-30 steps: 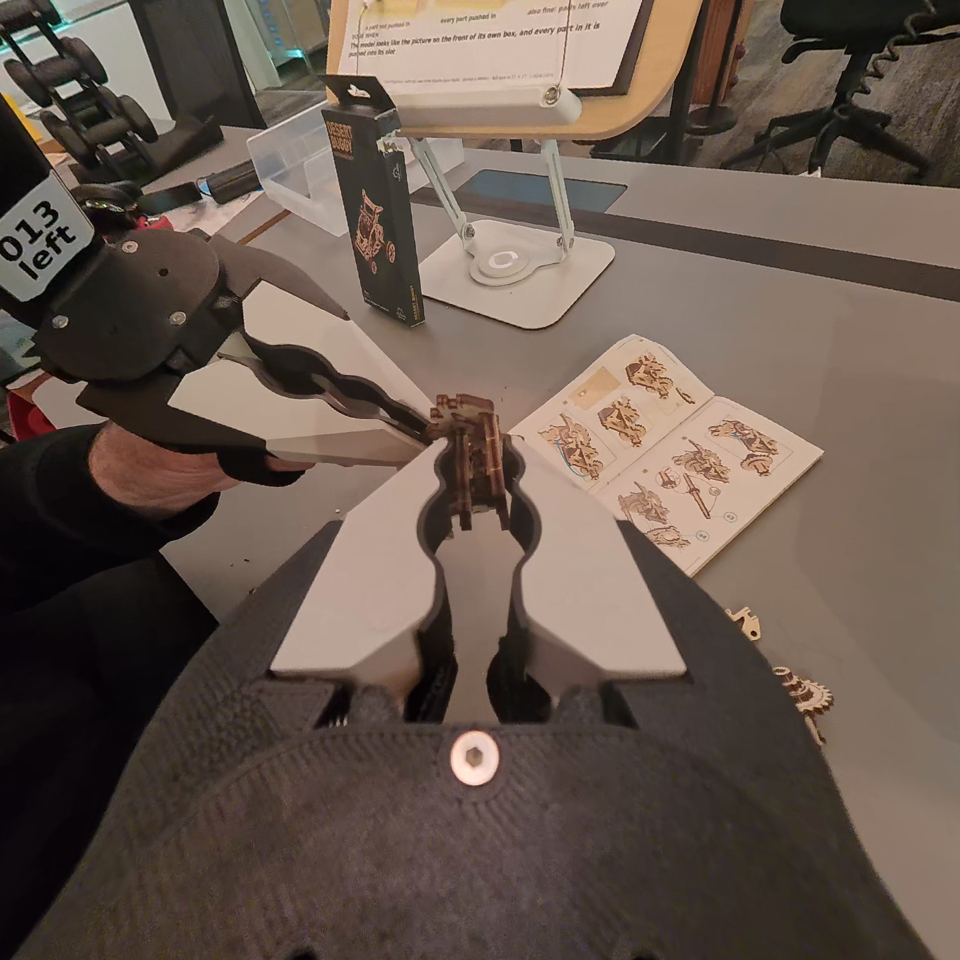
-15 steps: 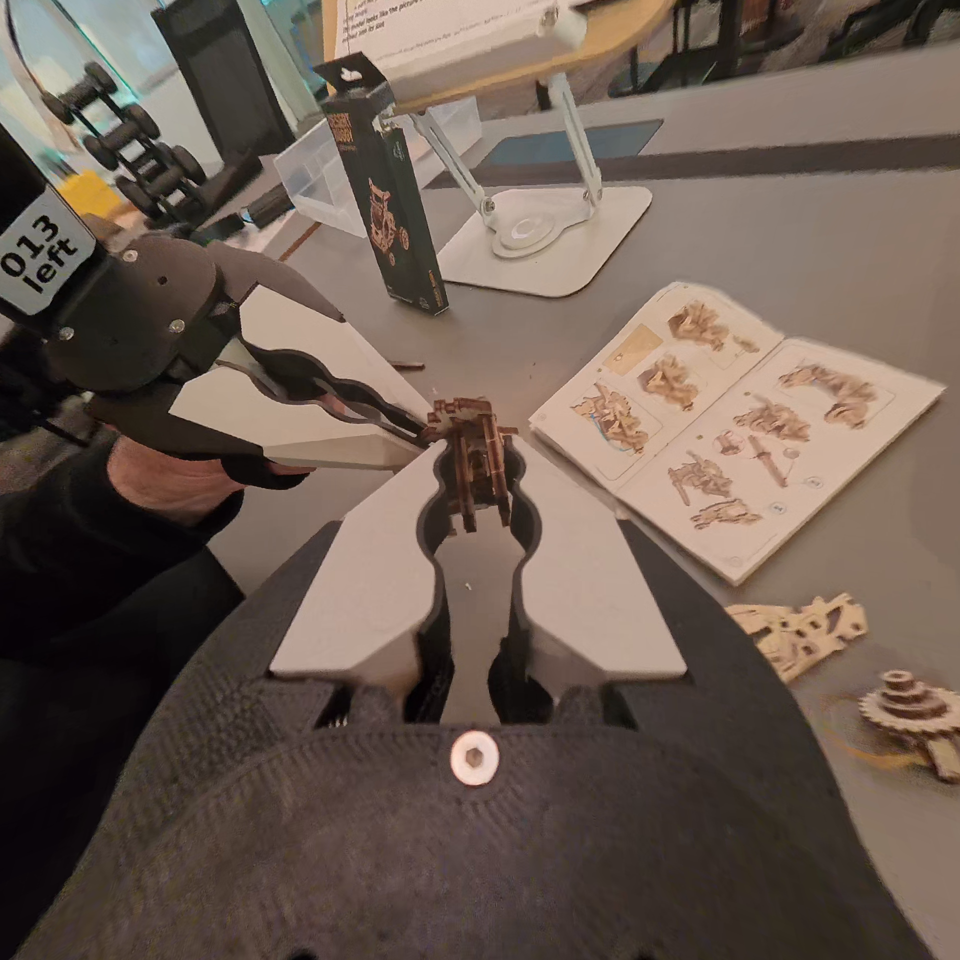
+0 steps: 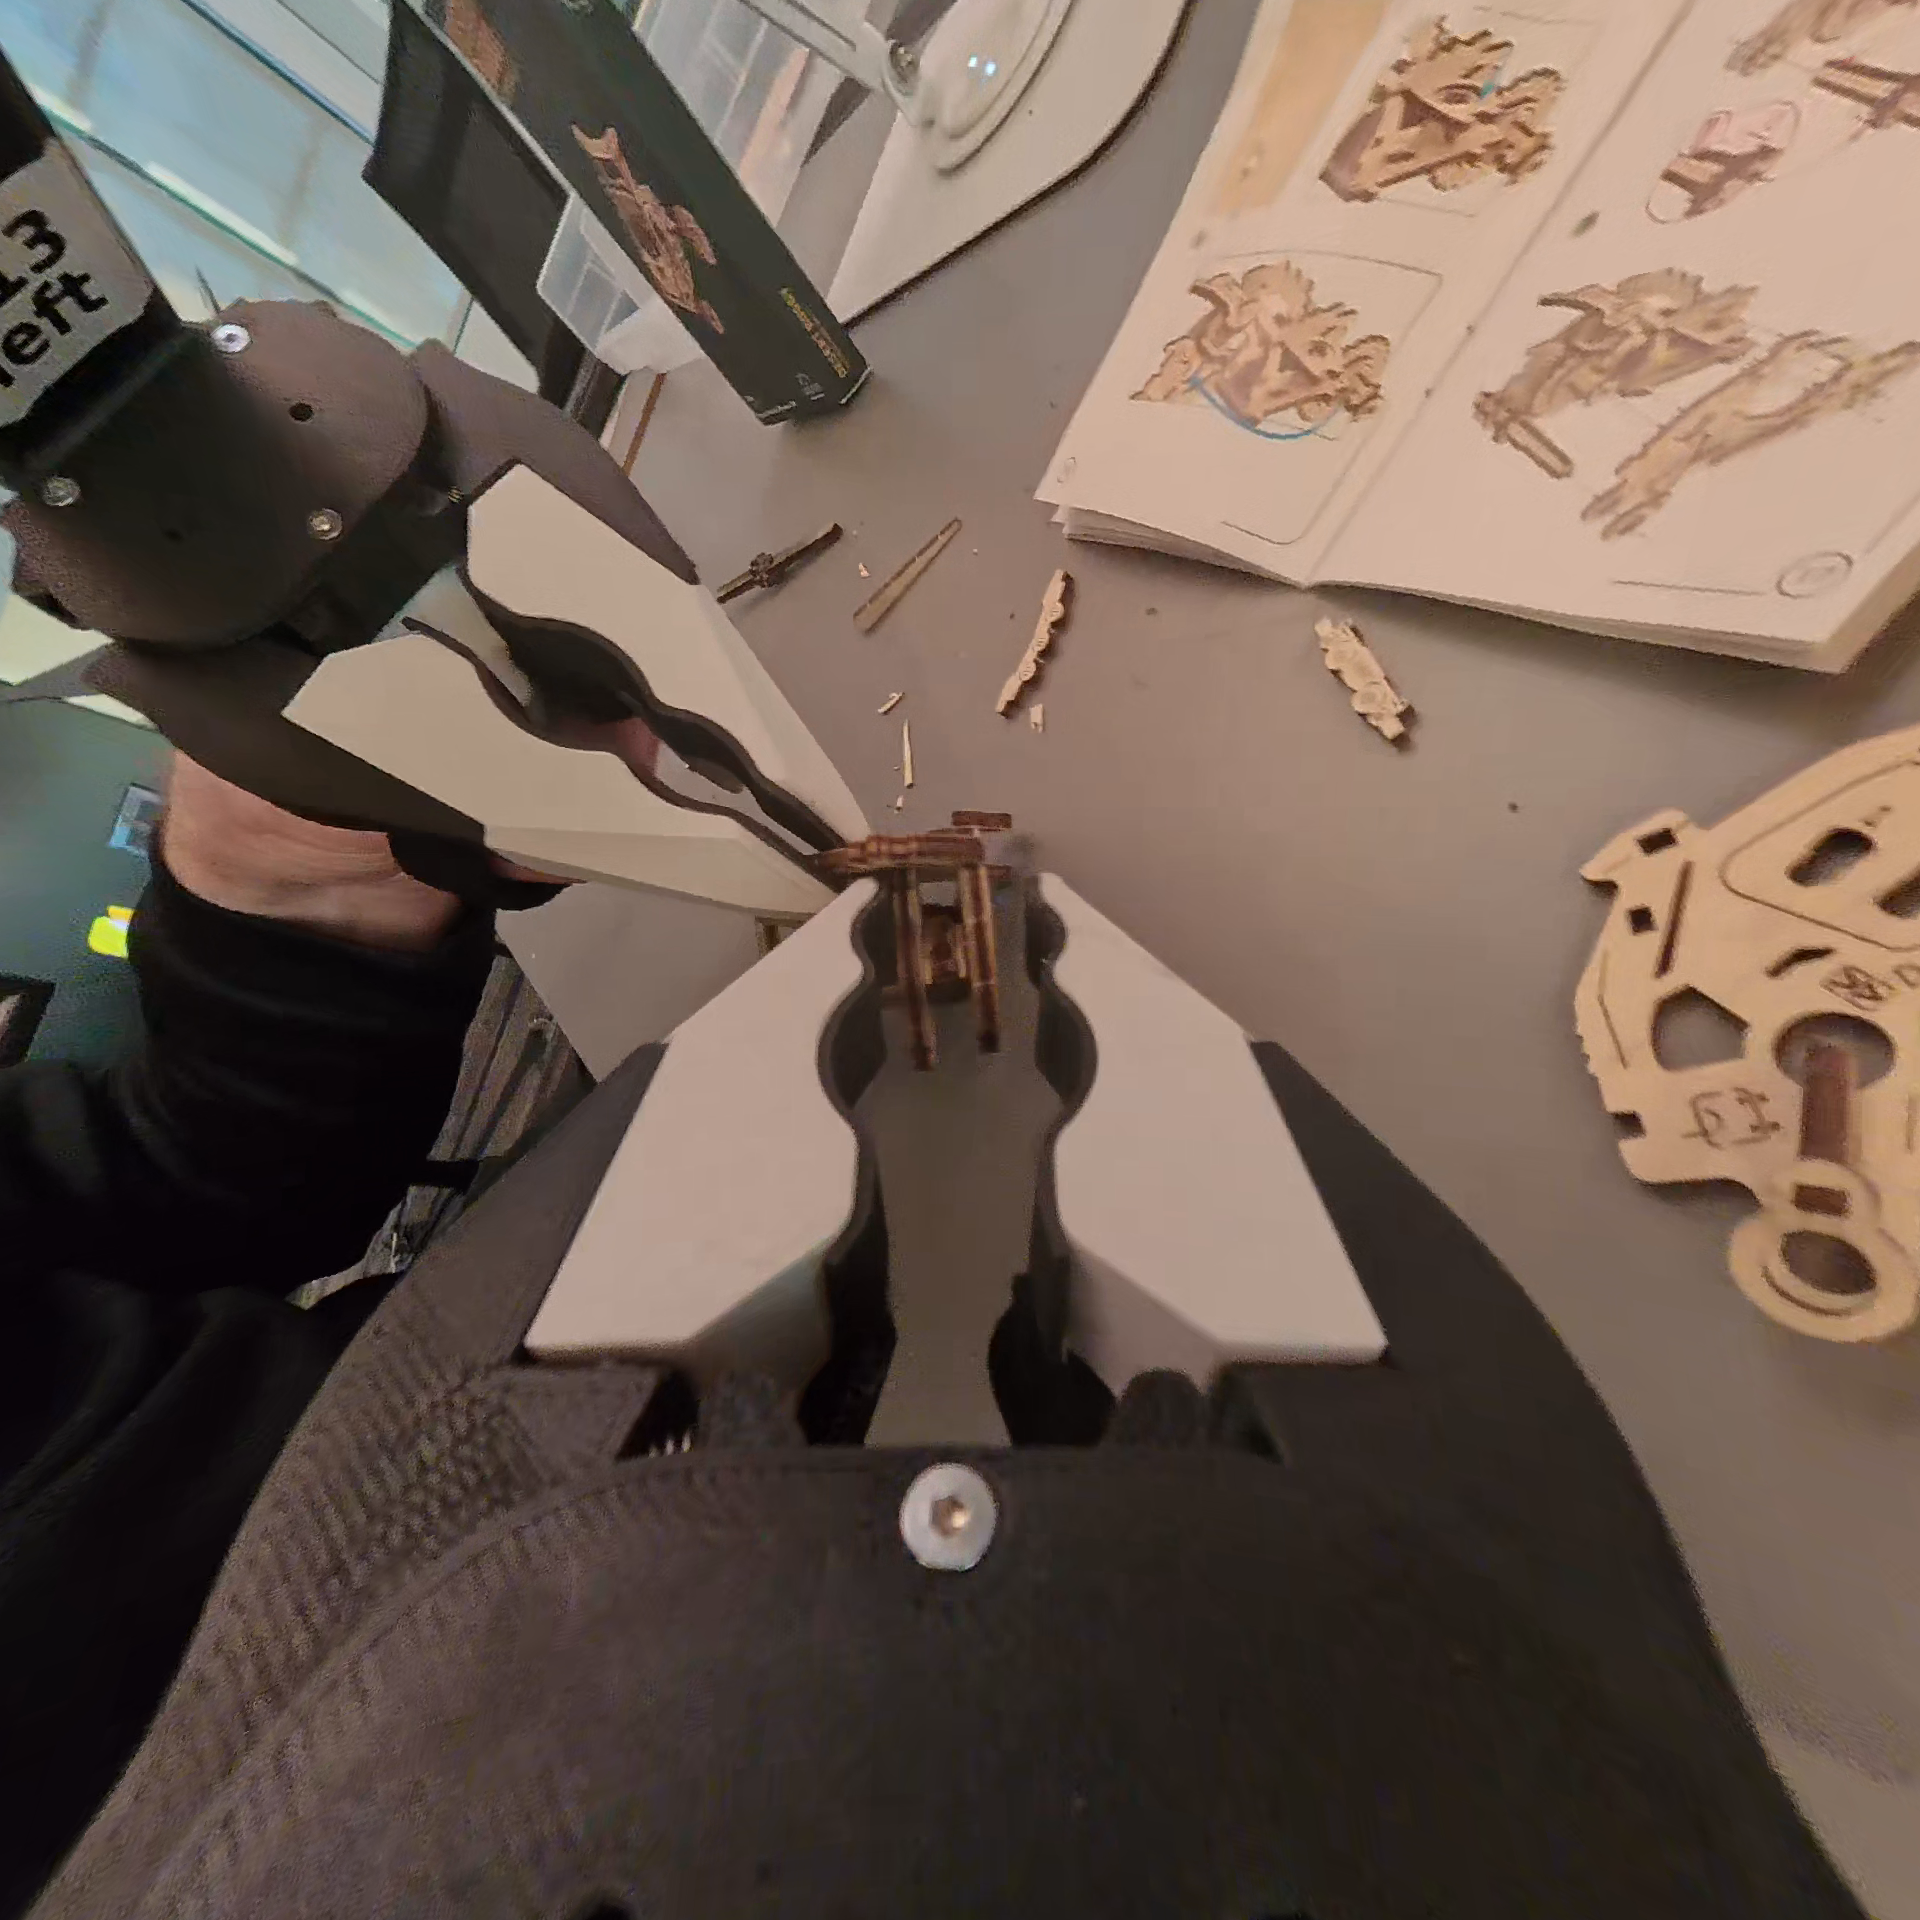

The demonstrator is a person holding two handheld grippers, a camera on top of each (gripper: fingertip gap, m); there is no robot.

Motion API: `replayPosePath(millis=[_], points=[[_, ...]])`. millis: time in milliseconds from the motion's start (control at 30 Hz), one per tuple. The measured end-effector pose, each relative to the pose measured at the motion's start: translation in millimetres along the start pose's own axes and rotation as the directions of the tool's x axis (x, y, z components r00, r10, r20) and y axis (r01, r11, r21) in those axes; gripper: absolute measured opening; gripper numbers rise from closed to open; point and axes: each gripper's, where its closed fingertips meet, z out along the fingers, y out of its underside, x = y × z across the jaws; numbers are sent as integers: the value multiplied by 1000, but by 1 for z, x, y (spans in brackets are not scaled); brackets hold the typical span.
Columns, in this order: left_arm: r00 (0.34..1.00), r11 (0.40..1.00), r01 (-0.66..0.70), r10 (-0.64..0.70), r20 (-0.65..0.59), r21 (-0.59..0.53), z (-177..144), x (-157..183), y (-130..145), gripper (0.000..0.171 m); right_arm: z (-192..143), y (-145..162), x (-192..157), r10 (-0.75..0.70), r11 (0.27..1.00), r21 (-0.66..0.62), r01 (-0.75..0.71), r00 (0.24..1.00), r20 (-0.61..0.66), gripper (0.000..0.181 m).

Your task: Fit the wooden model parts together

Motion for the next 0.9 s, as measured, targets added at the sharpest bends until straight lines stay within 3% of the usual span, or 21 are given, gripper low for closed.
replayPosePath(millis=[333, 433, 533, 667, 733, 900], points=[[997, 992, -15, 6, -72, -123, 5, -2, -2, 2, -17, 3, 1, -77, 997, -7, 76, 997, -4, 46], [993, 988, -21, 3, -121, -151, 9, -1, -3, 2, -27, 7, 10, -257, 964, -87, 250, 963, -82, 56], [988, 982, -31, 2, -156, -186, 13, 0, -3, 2, -37, 6, 17, -523, 847, -198, 494, 840, -143, 65], [981, 968, -55, 6, -196, -246, 18, 1, -1, 2, -33, 7, 11, -700, 702, -274, 658, 709, -91, 63], [979, 959, -66, 9, -204, -274, 20, 0, 0, 2, -28, 6, 7, -751, 649, -266, 713, 657, -70, 53], [970, 919, -108, 15, -241, -378, 25, 0, 11, 3, -22, 11, 16, -658, 734, -250, 632, 753, -27, 37]])
